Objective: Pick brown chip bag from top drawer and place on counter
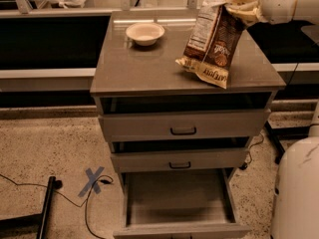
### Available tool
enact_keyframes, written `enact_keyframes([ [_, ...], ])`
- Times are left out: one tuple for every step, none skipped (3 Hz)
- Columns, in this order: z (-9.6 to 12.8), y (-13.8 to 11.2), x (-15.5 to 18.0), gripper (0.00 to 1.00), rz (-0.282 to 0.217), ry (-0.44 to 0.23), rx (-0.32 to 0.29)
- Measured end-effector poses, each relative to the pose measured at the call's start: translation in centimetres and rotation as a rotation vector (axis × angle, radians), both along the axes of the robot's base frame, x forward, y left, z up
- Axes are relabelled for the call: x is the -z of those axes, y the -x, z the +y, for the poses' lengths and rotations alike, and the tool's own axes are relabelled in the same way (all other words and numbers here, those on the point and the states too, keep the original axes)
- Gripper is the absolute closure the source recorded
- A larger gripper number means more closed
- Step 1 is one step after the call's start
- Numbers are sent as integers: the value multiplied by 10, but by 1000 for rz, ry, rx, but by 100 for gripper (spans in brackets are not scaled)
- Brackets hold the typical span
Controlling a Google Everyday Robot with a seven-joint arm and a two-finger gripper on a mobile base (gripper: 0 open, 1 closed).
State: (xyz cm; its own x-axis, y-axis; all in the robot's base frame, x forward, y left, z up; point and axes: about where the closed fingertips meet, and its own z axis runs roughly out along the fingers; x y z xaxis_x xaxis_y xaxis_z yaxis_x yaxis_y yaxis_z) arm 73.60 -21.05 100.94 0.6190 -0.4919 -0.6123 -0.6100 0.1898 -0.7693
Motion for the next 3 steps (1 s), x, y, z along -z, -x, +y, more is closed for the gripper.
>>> enact_keyframes([
  [4, -1, 1, 50, 0, -2, -10],
  [8, -3, 2, 27, 1, -4, -13],
  [12, -4, 3, 4, 2, -5, -18],
])
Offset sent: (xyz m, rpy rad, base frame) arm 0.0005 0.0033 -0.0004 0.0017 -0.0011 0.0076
